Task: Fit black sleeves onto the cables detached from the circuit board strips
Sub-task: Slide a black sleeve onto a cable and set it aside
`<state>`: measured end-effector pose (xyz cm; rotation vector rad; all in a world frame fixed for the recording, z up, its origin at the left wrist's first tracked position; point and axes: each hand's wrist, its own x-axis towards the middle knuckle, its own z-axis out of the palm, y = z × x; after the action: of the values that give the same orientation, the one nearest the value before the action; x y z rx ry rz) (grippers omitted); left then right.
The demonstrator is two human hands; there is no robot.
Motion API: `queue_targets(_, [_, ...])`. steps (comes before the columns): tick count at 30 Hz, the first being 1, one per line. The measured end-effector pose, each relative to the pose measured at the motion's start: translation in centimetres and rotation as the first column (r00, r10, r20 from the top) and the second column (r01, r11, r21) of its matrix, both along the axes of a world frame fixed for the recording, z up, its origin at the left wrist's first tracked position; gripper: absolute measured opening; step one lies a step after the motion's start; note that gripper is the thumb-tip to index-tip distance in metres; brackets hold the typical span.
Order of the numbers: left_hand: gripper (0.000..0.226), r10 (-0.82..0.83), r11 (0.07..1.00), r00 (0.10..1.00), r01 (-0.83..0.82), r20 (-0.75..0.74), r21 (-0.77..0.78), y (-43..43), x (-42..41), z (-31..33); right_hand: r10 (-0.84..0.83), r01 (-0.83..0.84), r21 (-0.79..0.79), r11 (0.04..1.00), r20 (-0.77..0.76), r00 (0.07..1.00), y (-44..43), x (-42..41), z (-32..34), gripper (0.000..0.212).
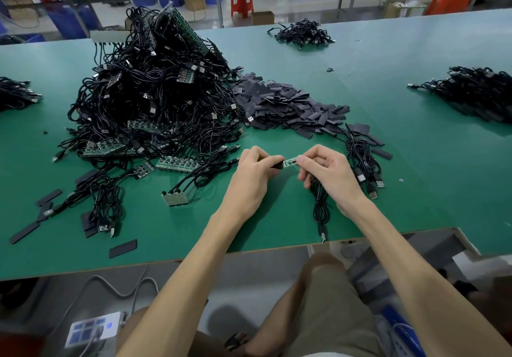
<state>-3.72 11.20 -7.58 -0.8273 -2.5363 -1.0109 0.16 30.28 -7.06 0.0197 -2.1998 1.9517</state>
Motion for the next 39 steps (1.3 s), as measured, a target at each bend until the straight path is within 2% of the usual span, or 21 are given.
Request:
queue_targets(8, [0.026, 0.02, 0.999, 1.0, -0.019, 0.023, -0.042, 0.0, -0.2, 0.0, 0.017, -0.018, 0.046, 0.999, 0.017, 1.0, -0.2, 0.1, 0.2, 0.022])
queue_targets(13, [0.027, -0.049, 0.996, 0.998, 0.051, 0.037, -0.072, 0.0, -0.2, -0.1, 0.0, 0.0, 0.023, 1.0, 0.015, 1.0, -0.1, 0.1, 0.2, 0.023])
queue_targets(26, [0.027, -0.027, 0.997, 0.998, 0.032, 0.063, -0.067, 0.0, 0.8, 0.8, 0.004, -0.004, 0.009, 1.0, 0.024, 1.0, 0.0, 0.1, 0.1, 0.023])
queue_targets(31, [0.025, -0.032, 0.991, 0.999, 0.034, 0.011, -0.133, 0.1, 1.0, 0.8, 0.083, -0.09, 0.161, 0.983, 0.053, 0.995, -0.5, 0.1, 0.1, 0.025])
queue_targets(39, [0.023, -0.004, 0.997, 1.0, 0.006, 0.027, -0.072, 0.1, 0.8, 0.6, 0.067, -0.077, 0.186, 0.979, 0.059, 0.996, -0.7, 0.3, 0.1, 0.024])
